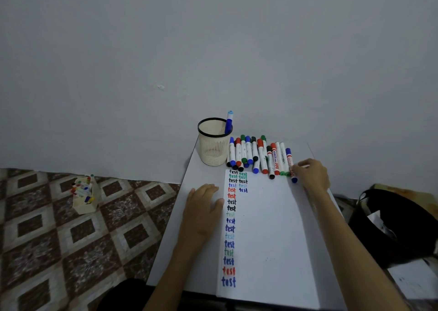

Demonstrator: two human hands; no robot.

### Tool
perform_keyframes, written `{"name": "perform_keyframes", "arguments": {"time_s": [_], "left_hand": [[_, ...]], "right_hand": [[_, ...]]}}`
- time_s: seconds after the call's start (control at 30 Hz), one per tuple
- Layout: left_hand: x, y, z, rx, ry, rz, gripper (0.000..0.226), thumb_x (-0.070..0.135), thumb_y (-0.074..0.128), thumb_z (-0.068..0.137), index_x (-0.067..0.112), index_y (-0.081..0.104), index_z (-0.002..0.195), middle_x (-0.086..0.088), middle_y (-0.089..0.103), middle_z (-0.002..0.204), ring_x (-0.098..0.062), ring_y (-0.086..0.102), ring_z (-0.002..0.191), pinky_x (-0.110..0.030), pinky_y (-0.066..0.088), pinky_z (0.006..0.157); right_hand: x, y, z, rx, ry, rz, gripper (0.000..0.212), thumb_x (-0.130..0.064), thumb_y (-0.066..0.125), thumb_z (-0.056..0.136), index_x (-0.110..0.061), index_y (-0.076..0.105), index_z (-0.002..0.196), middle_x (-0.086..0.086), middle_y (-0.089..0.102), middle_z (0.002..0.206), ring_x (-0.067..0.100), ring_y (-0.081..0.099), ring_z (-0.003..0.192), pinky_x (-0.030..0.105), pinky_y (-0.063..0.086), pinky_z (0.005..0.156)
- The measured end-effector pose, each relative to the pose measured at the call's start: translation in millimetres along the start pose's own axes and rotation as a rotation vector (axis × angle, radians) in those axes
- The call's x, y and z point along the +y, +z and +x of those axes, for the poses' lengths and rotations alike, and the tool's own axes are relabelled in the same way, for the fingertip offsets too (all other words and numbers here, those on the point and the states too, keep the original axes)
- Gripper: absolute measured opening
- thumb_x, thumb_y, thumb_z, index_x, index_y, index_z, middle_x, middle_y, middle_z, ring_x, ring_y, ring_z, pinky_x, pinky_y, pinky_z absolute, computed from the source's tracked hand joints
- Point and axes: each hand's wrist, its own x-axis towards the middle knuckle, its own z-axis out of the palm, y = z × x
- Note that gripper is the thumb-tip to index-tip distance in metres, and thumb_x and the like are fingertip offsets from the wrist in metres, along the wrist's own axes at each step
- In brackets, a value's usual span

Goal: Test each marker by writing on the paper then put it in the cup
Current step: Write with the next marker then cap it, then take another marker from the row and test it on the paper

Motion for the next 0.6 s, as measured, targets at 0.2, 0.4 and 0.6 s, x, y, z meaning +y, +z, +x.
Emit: {"name": "perform_keyframes", "arguments": {"time_s": [0.2,0.4,0.6], "left_hand": [[-0.8,0.9,-0.1,-0.007,0.004,0.005,0.037,0.029,0.049,0.091,0.015,0.053,0.125,0.000,0.052,0.132,-0.013,0.042,0.124,-0.038,0.018,0.115],[0.6,-0.6,0.3,-0.031,0.040,0.071,0.050,0.040,0.037,0.085,0.015,0.055,0.125,-0.001,0.052,0.132,-0.014,0.042,0.124,-0.036,0.017,0.113],[-2.6,0.7,0.8,-0.029,0.059,0.108,0.059,0.048,0.029,0.081,0.015,0.060,0.120,-0.004,0.055,0.128,-0.017,0.047,0.121,-0.038,0.021,0.111]], "right_hand": [[5.6,6.2,0.9,-0.036,-0.061,-0.046,0.026,-0.029,0.066,0.087,-0.004,0.073,0.084,0.011,0.069,0.075,0.018,0.054,0.062,0.023,0.037,0.053],[9.4,5.0,-2.0,0.104,-0.047,0.086,0.027,-0.029,0.070,0.083,-0.003,0.067,0.079,0.009,0.064,0.072,0.018,0.053,0.059,0.020,0.033,0.048],[-2.9,-11.0,-30.8,0.294,-0.125,0.859,0.011,-0.008,0.062,0.089,-0.007,0.062,0.100,0.012,0.065,0.094,0.026,0.069,0.078,0.028,0.059,0.059]]}}
